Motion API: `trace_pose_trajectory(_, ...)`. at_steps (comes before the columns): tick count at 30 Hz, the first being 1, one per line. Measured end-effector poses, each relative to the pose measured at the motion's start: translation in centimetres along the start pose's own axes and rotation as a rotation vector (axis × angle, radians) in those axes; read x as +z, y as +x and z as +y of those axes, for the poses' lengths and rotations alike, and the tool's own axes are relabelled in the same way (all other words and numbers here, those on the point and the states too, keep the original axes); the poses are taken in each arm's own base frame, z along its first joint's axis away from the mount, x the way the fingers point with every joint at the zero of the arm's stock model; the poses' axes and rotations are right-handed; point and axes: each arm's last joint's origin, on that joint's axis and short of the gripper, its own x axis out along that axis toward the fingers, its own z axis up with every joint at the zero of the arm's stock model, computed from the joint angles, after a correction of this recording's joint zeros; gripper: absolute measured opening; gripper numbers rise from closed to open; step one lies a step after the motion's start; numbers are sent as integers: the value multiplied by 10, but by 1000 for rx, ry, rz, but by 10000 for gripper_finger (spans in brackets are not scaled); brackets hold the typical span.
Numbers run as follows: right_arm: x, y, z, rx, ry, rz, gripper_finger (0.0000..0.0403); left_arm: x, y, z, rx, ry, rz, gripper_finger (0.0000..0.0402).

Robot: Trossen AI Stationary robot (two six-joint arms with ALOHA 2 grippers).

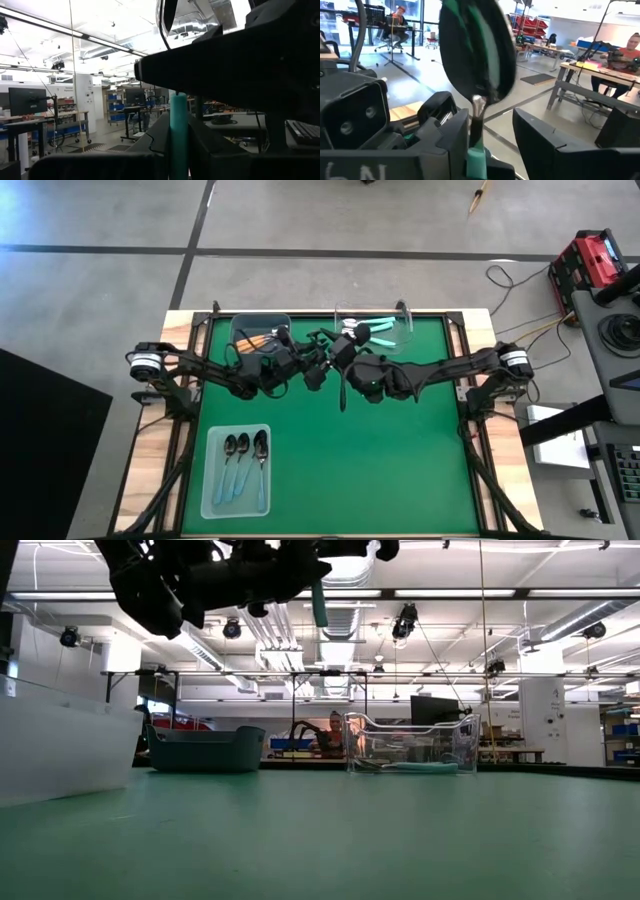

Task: Sort silverware by color (type)
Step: Put the light blue spoon into the transparent bin

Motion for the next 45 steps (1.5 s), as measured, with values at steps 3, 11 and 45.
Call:
trace_pose_trajectory(3,-4,5,1,-6,-11,6,132,-1,2,-1,-2,6,13,20)
trace_pose_trajectory(11,-5,5,2,3,-35,3,29,-2,2,-1,-1,13,26,22)
trace_pose_trajectory(45,14,6,-79,121,-9,212,13,24,-20,26,51,72,-30,219)
